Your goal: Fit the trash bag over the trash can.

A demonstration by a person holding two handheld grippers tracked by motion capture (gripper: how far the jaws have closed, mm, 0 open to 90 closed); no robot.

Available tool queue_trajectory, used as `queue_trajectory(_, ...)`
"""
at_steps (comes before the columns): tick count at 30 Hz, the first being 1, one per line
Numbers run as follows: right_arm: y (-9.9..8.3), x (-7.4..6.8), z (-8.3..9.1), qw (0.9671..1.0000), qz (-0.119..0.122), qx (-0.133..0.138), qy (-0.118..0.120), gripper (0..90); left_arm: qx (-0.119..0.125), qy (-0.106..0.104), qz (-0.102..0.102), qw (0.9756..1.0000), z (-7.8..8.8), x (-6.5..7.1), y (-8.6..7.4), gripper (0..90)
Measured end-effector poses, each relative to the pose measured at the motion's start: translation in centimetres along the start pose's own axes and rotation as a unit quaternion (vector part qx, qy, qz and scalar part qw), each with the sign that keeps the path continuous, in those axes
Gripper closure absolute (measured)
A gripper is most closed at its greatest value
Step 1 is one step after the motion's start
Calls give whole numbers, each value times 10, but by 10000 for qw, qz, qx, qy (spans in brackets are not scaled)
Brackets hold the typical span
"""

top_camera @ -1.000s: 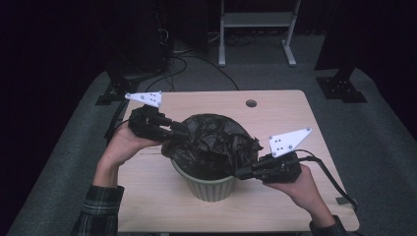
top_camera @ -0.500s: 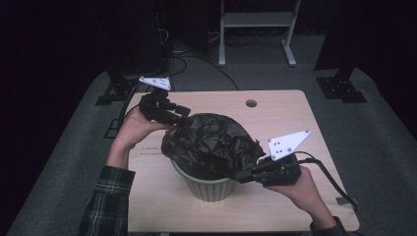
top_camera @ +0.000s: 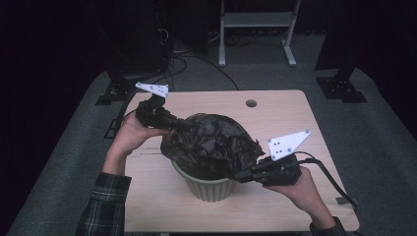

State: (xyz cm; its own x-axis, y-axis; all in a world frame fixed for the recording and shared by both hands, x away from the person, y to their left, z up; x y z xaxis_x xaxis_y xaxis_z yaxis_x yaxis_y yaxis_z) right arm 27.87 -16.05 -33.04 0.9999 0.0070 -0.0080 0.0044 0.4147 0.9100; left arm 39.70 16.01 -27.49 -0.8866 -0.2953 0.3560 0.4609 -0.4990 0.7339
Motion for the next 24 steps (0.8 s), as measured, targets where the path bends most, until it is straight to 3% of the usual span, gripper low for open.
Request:
queue_trajectory(8, -5, -3, -1, 10000, -26, -65, -21, 898, 119, -83, -186, 9997, 13, 30, -22, 900)
queue_trajectory(13, -16, -3, 1, 9998, -159, -80, -60, 894, 113, -96, -247, 9996, 15, 40, -36, 899)
queue_trajectory(15, -16, -3, 3, 9998, -173, -61, -119, 796, 86, -82, -254, 9996, 15, 42, -38, 899)
queue_trajectory(20, -7, -4, 24, 9992, -116, 206, -327, 711, 81, -109, -295, 9995, 16, 44, -37, 899)
queue_trajectory(24, 5, 0, 50, 9956, -27, 562, -750, 612, 92, -117, -329, 9993, 16, 46, -35, 899)
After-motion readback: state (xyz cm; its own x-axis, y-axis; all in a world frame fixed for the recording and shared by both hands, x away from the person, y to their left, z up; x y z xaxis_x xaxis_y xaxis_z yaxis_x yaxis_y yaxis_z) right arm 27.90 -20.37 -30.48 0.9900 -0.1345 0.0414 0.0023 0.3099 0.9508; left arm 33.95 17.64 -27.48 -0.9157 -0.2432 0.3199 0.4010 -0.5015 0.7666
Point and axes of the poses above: each handheld gripper's, and its own axes: z roughly backward along the jaws, y roughly out of its top, x roughly to its right, the point moved 2 cm from there along -z, roughly forward along the jaws, and after that the axes turned 9 degrees about z, right-handed, at the moved point
